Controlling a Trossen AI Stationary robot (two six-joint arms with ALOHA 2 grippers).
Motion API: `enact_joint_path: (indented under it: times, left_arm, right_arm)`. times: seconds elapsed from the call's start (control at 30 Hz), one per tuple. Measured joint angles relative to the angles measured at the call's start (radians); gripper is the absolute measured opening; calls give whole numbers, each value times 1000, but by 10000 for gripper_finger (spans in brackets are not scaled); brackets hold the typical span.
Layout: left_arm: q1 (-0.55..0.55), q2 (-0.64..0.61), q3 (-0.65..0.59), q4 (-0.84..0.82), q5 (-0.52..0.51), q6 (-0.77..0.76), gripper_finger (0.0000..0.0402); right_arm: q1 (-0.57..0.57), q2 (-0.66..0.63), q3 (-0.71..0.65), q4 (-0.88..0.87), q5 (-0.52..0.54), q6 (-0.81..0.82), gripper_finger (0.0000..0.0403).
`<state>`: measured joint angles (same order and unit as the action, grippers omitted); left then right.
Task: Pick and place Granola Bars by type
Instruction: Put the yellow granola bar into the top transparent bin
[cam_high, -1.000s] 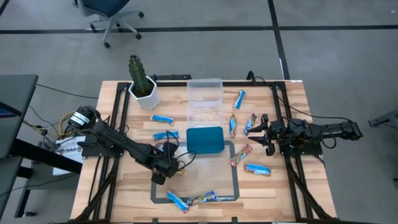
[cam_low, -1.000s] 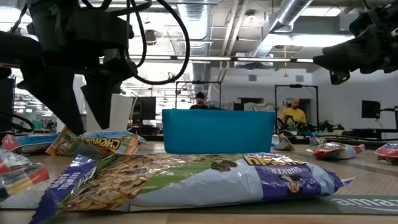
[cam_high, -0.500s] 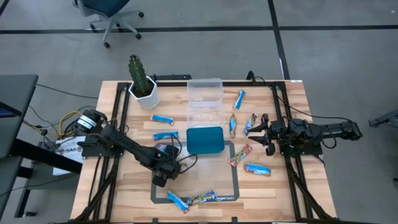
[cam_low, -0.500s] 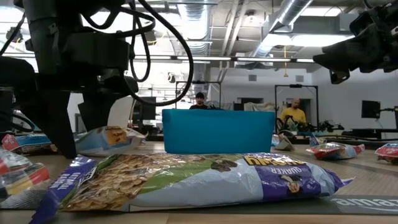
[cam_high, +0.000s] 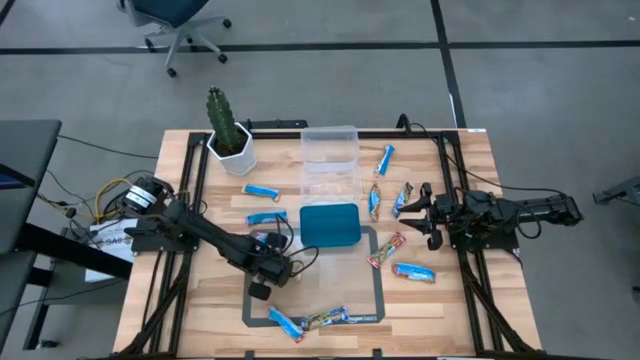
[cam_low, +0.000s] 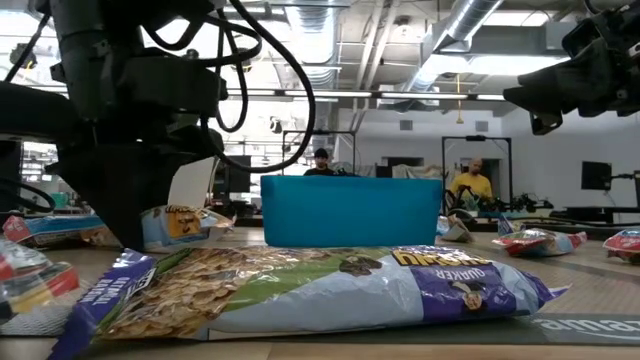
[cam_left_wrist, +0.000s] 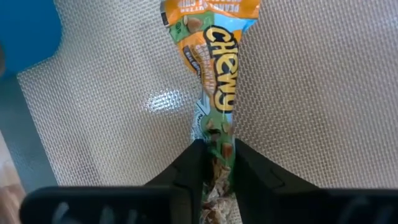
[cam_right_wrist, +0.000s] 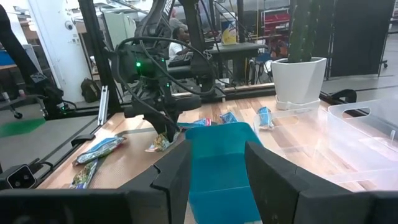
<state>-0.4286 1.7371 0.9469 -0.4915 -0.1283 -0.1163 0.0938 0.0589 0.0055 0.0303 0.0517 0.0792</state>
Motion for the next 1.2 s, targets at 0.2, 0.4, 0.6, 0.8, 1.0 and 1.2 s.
enact_joint_path:
  times: [0.2,0.4,0.6,0.8,1.0,1.2]
  left_arm:
    - [5,-20,40,9,34,-24,59]
    - [25,-136,53,5,27,-90,58]
    - [84,-296,53,20,14,-142,55]
    - [132,-474,53,37,-39,-145,55]
    - [168,-633,42,29,-72,-167,55]
    - [281,-712,33,21,-89,-179,55]
  right_arm:
    - [0,0,0,0,0,0,143]
    - [0,0,0,0,0,0,143]
    - [0,0,0,0,0,0,143]
    - [0,0,0,0,0,0,143]
    - [0,0,0,0,0,0,143]
    - [0,0,0,0,0,0,143]
